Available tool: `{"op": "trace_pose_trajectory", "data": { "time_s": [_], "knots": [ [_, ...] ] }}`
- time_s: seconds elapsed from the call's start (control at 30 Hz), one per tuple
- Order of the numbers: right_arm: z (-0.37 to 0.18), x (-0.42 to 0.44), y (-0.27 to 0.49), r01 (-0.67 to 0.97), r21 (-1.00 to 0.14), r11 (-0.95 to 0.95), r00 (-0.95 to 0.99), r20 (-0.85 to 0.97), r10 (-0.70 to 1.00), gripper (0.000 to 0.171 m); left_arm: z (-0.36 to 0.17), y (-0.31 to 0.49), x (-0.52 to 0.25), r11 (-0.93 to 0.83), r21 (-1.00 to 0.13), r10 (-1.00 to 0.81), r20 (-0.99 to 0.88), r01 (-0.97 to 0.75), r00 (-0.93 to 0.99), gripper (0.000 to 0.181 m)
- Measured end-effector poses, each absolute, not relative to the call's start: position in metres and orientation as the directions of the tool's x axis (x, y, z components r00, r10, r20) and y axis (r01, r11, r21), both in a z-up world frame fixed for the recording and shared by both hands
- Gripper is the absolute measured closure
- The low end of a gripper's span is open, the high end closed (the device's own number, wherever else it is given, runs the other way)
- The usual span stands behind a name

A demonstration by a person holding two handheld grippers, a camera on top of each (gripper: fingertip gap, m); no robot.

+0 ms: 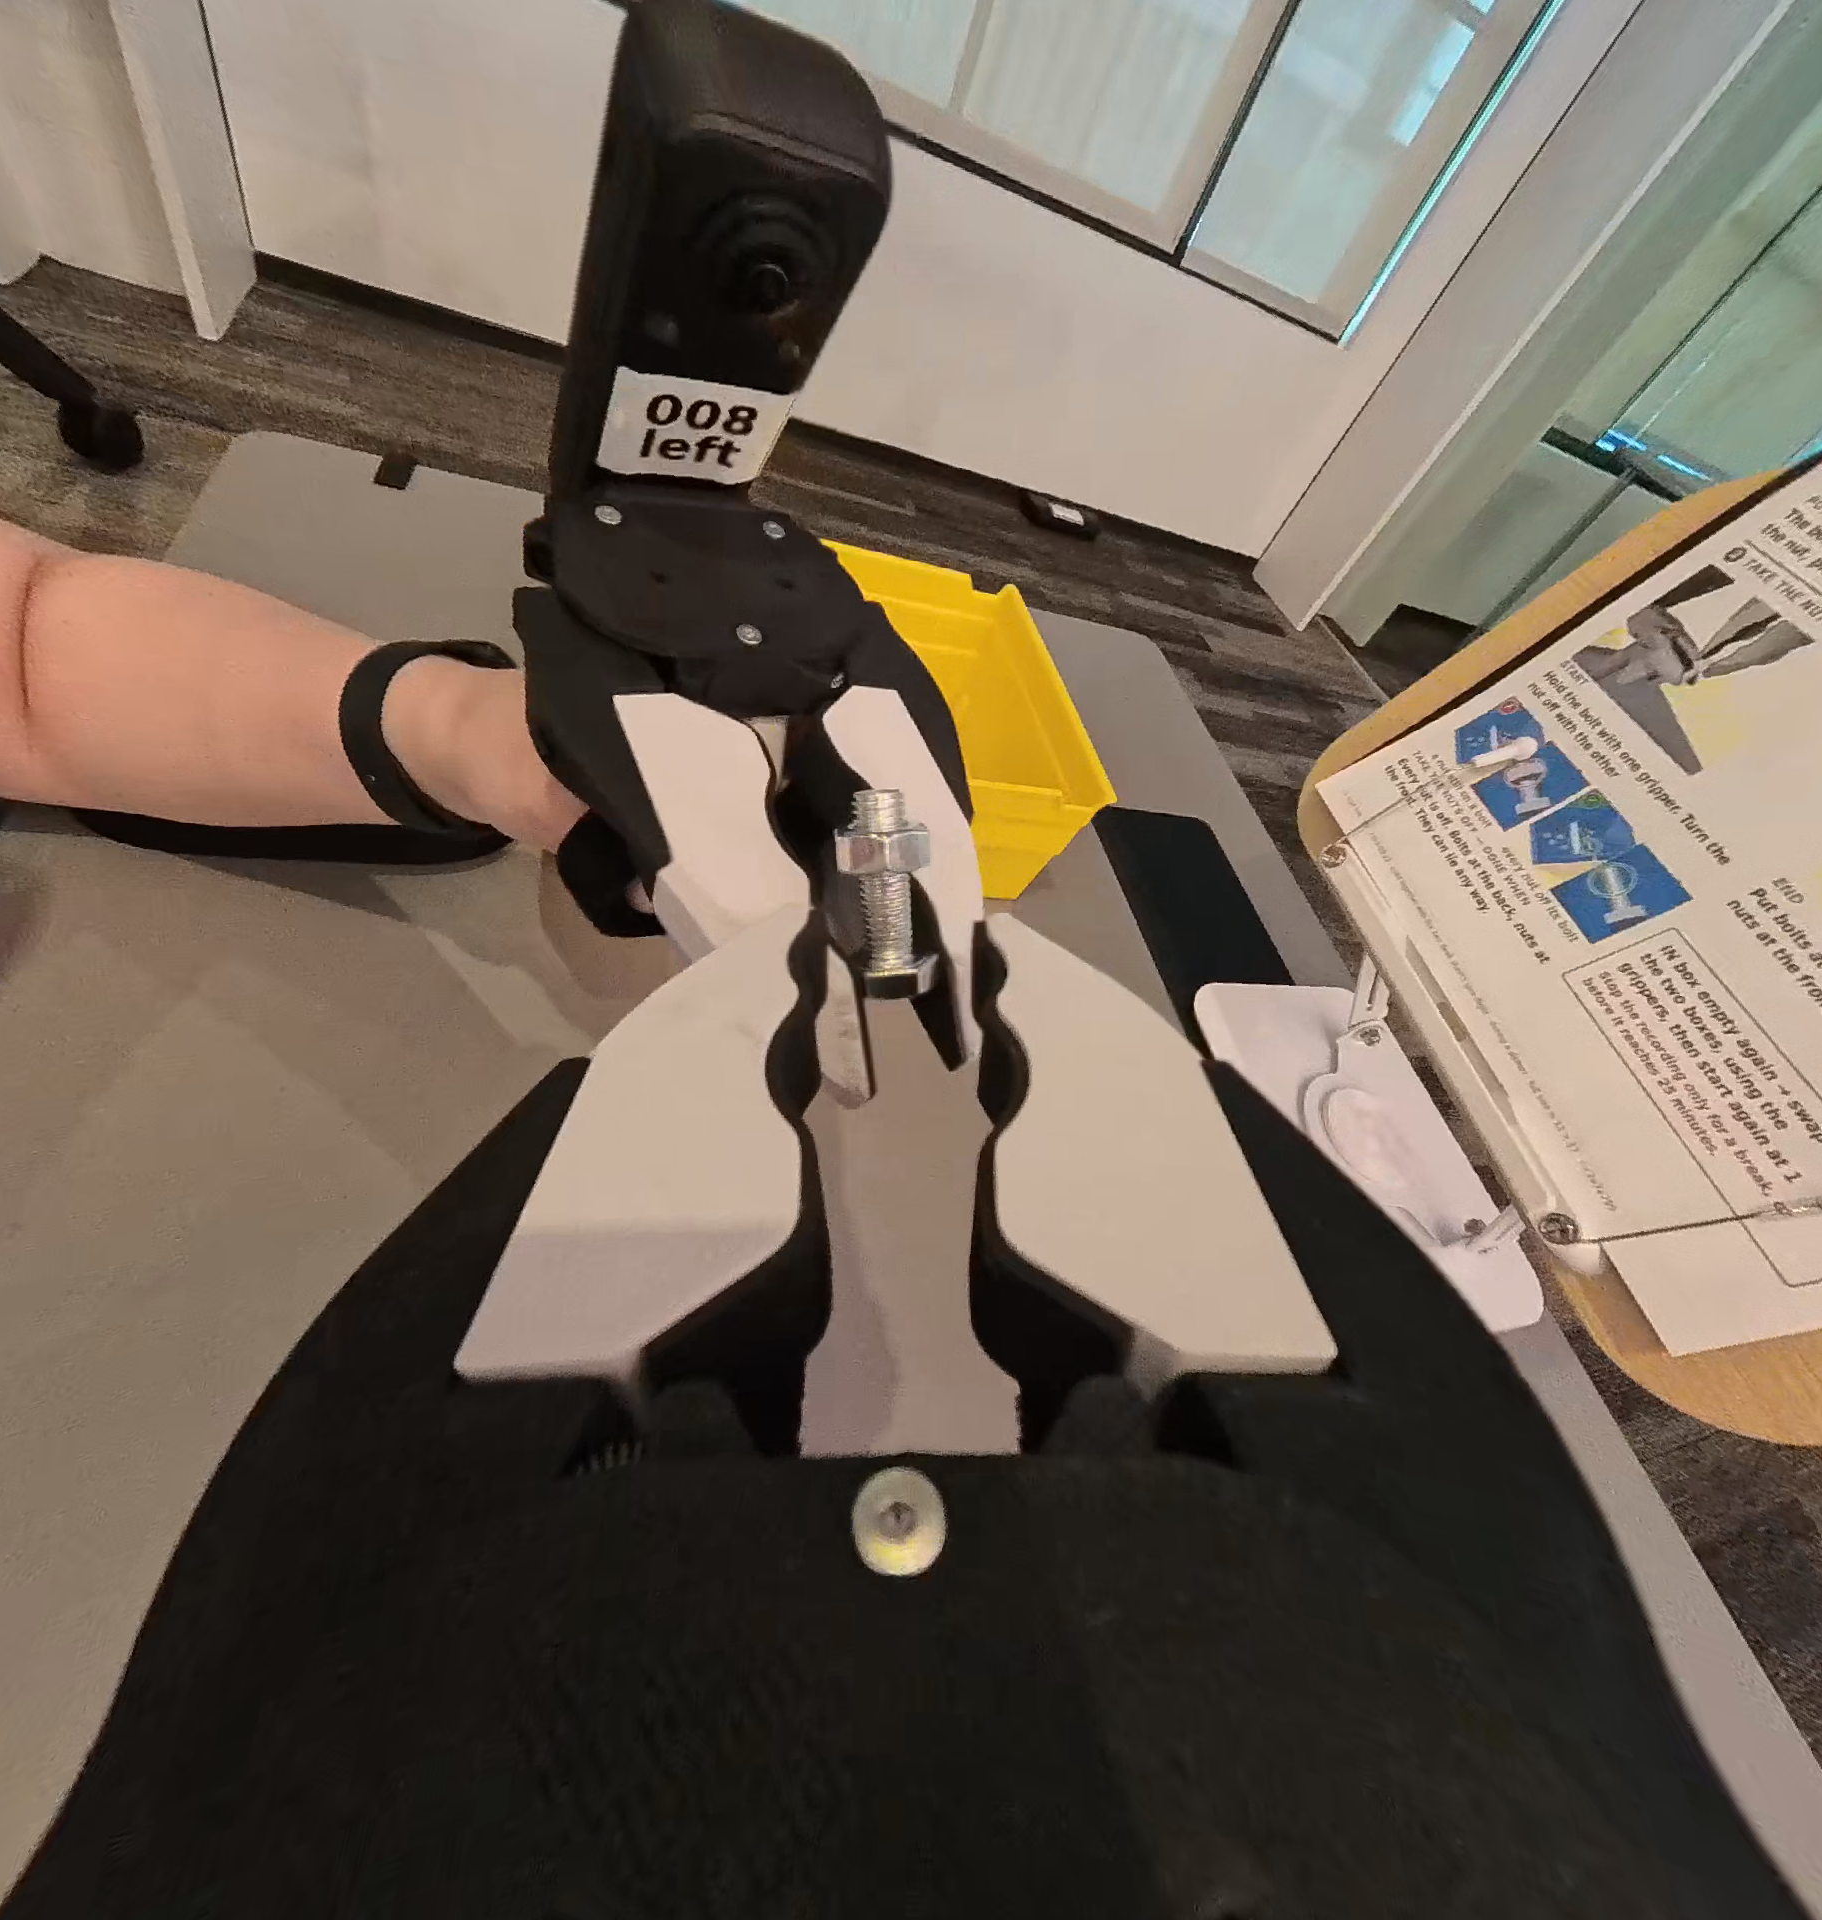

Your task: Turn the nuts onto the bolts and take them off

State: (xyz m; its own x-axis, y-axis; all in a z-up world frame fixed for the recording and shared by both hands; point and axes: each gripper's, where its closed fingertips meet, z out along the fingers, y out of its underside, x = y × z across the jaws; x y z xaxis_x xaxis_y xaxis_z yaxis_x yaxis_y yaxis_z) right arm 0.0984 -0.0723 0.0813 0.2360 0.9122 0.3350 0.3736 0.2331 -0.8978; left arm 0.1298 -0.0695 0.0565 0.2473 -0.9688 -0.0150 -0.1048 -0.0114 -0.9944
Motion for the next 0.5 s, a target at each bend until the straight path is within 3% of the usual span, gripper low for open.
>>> {"op": "trace_pose_trajectory", "data": {
  "time_s": [0.27,0.37,0.43,0.5],
  "knots": [
    [0.081,0.089,-0.094,0.364,-0.872,0.327,0.14,0.398,0.907,0.131,0.056,-0.069,0.129,-0.005,-0.993,-0.965,-0.025,-0.115,0.261,0.163],
    [0.078,0.088,-0.117,0.36,-0.858,0.367,0.016,0.399,0.917,0.15,0.059,-0.066,0.126,-0.026,-0.995,-0.964,0.0,-0.097,0.264,0.164],
    [0.088,0.087,-0.108,0.341,-0.872,0.352,0.099,0.406,0.909,0.149,0.059,-0.066,0.125,-0.028,-0.995,-0.965,0.002,-0.094,0.263,0.163],
    [0.092,0.087,-0.096,0.335,-0.885,0.324,0.173,0.396,0.902,0.137,0.059,-0.068,0.127,-0.02,-0.995,-0.966,-0.007,-0.099,0.259,0.163]
  ]
}}
